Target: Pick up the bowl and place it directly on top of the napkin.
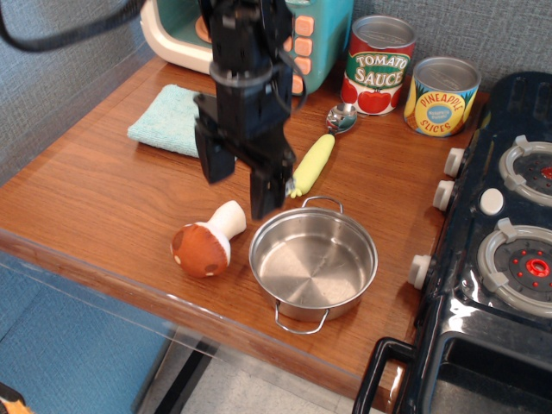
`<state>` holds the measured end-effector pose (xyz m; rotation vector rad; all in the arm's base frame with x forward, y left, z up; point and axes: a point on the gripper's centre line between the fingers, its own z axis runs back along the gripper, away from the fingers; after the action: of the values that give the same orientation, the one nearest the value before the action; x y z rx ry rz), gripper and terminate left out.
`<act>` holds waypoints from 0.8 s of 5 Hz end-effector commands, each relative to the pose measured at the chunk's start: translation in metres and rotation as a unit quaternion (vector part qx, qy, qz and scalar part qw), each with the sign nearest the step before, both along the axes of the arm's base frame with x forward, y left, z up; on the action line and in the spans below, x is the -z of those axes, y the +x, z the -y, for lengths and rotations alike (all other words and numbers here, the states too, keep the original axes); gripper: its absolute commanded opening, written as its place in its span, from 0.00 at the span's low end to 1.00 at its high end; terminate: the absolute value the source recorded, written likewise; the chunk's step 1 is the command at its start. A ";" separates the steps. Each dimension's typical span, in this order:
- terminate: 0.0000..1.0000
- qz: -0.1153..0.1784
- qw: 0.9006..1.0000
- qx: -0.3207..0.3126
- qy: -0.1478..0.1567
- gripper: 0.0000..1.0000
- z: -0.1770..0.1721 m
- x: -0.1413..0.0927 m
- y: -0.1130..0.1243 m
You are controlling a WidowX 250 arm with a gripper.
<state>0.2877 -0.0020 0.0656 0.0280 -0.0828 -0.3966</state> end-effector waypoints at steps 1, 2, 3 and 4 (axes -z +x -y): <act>0.00 0.003 0.999 0.045 0.005 1.00 0.016 0.012 -0.010; 0.00 -0.004 0.999 0.049 0.009 1.00 0.023 0.024 -0.008; 0.00 -0.016 0.998 0.050 0.018 1.00 0.029 0.036 -0.001; 0.00 -0.027 0.998 0.042 0.024 1.00 0.028 0.047 0.007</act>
<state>0.2931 -0.0328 0.0080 0.0524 0.0099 -0.4712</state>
